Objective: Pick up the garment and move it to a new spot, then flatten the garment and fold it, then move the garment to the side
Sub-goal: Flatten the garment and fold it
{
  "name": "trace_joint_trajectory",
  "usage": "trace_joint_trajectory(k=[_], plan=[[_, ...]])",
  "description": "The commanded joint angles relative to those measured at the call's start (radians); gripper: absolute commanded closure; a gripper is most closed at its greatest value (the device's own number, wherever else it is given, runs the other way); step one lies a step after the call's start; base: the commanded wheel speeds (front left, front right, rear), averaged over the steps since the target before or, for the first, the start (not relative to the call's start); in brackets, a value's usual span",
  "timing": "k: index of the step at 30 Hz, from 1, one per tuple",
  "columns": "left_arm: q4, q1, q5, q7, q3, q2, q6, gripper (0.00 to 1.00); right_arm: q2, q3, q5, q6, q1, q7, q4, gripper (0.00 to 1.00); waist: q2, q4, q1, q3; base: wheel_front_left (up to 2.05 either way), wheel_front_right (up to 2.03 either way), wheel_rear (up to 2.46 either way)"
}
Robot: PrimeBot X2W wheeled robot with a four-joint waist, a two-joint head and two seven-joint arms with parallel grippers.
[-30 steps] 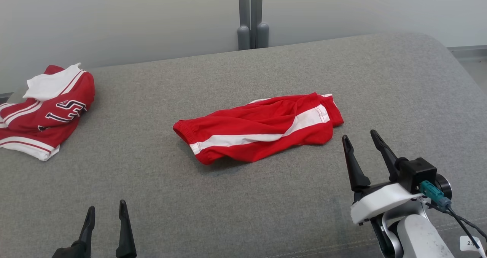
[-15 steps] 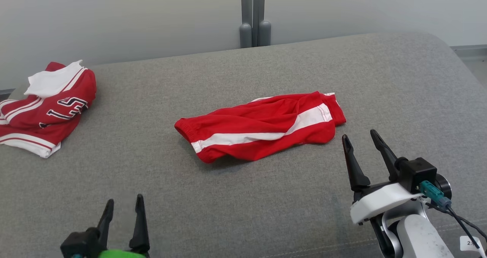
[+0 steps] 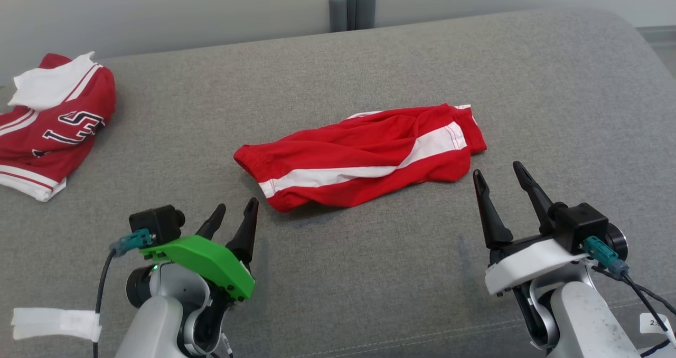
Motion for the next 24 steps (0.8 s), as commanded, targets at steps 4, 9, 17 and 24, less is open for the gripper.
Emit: trace_joint_trajectory(k=[4,9,17,24], plan=[[0.093,-0.104,-0.062,0.051,0.012,-0.022,-0.016,0.00,-0.012,-0.002,0.009,-0.001,-0.031,-0.007,-0.012,0.00,0.0000,-0.023,0.0000,0.063,0.00,0.00,0.00],[0.193,-0.184,-0.096,0.071,0.010,-0.038,-0.035,0.00,-0.015,-0.003,0.006,-0.001,-0.045,-0.013,-0.014,0.00,0.0000,-0.041,0.0000,0.098,0.00,0.00,0.00],[0.252,-0.240,-0.129,0.057,-0.008,-0.051,-0.061,0.00,-0.013,-0.014,-0.002,-0.001,-0.049,-0.018,-0.011,0.00,0.0000,-0.050,0.0000,0.119,0.00,0.00,0.00],[0.221,-0.212,-0.117,0.084,-0.047,-0.031,-0.073,0.26,-0.007,-0.018,-0.011,-0.001,-0.046,-0.022,-0.006,0.00,0.0000,-0.037,0.0000,0.109,0.00,0.00,0.00]])
